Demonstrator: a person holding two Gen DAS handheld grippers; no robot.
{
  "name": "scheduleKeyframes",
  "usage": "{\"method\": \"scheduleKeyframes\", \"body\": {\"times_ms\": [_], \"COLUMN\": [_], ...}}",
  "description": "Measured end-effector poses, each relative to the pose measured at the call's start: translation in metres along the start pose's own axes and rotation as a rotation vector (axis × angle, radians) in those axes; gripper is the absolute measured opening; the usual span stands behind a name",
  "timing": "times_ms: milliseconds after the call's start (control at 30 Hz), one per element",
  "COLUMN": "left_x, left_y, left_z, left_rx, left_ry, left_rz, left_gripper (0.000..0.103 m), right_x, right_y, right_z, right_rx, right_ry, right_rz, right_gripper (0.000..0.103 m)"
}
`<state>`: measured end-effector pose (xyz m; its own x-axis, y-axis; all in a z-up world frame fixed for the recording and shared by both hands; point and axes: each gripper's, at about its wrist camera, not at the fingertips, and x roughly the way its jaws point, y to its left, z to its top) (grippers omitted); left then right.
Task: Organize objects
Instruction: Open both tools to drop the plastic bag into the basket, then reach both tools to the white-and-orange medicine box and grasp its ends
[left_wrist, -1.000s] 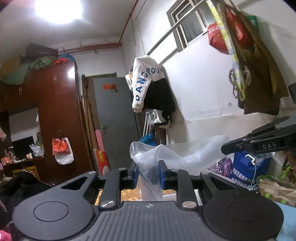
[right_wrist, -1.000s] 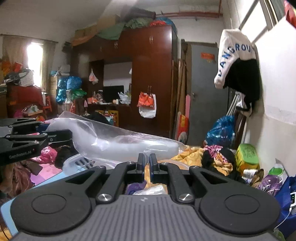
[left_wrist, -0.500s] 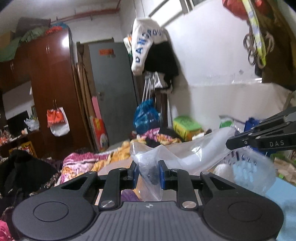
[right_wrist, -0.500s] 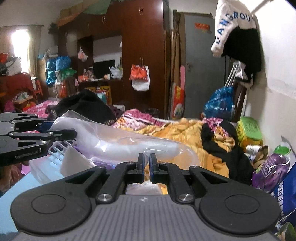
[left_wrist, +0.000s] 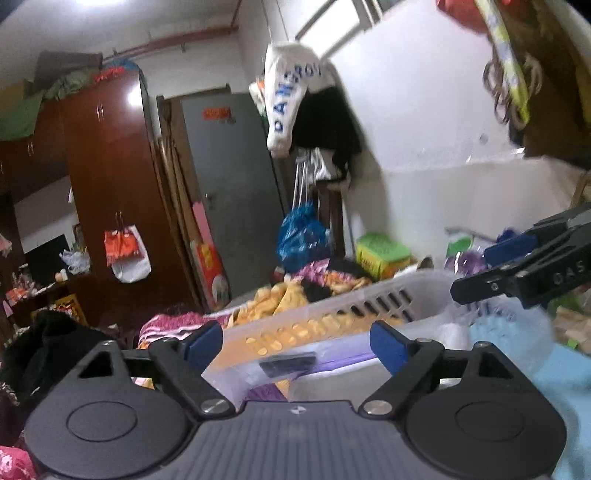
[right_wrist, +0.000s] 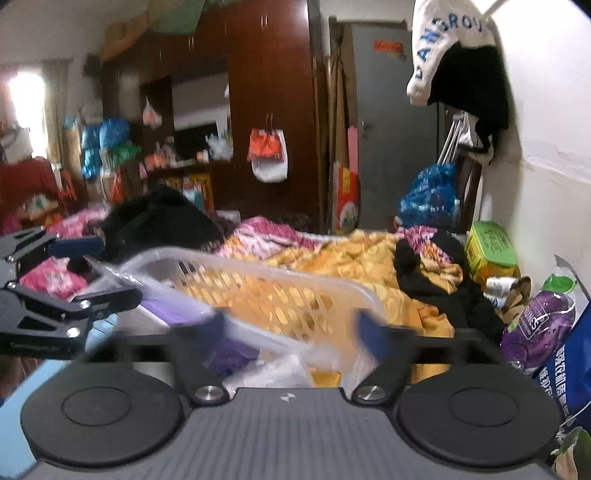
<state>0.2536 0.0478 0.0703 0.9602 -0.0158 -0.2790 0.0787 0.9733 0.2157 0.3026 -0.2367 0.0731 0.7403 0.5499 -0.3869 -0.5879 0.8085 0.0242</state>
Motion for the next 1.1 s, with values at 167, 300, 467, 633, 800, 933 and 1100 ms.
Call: {"method": "scheduleKeyframes", "body": {"times_ms": [167, 300, 467, 633, 800, 933, 1100], "left_x": [-0.065, -0.092, -0.078, -0.053, -0.040, -0.030, -0.041], "left_y": [-0.001, 0.006, 0.027, 0.041, 0.038, 0.040, 0.038], "left_z": [-0.018, -0.055, -0.097, -0.111, -0.127, -0.131, -0.136], "left_rx": [-0.028, -0.061, -0.120, -0.177, -0.162, -0.191, -0.138], "left_ry": [-0.070, -0.012, 0.097, 0.196, 0.278, 0.312, 0.288], "left_rz": [0.007, -0.014, -0.051, -0.143, -0.187, -0.263, -0.373], "left_gripper": [0.089, 0.091, 0.091, 0.091, 0.090, 0.087, 0.081], "right_x": [-0.051, -0.061, -0.038, -0.011, 0.007, 0.020, 0.016], "right_y": [0.001, 0.010, 0.043, 0.088, 0.118, 0.126, 0.122], "right_z": [-0.027, -0.068, -0.114, -0.124, -0.124, -0.124, -0.129], "right_rx": [0.009, 0.028, 0.009, -0.016, -0.095, -0.127, -0.168], "right_ry": [-0.104, -0.044, 0.096, 0.196, 0.253, 0.276, 0.259], "right_rz": [0.050, 0.123, 0.244, 0.343, 0.336, 0.305, 0.277], "right_gripper": [0.103, 0.103, 0.103, 0.103, 0.103, 0.097, 0.081]}}
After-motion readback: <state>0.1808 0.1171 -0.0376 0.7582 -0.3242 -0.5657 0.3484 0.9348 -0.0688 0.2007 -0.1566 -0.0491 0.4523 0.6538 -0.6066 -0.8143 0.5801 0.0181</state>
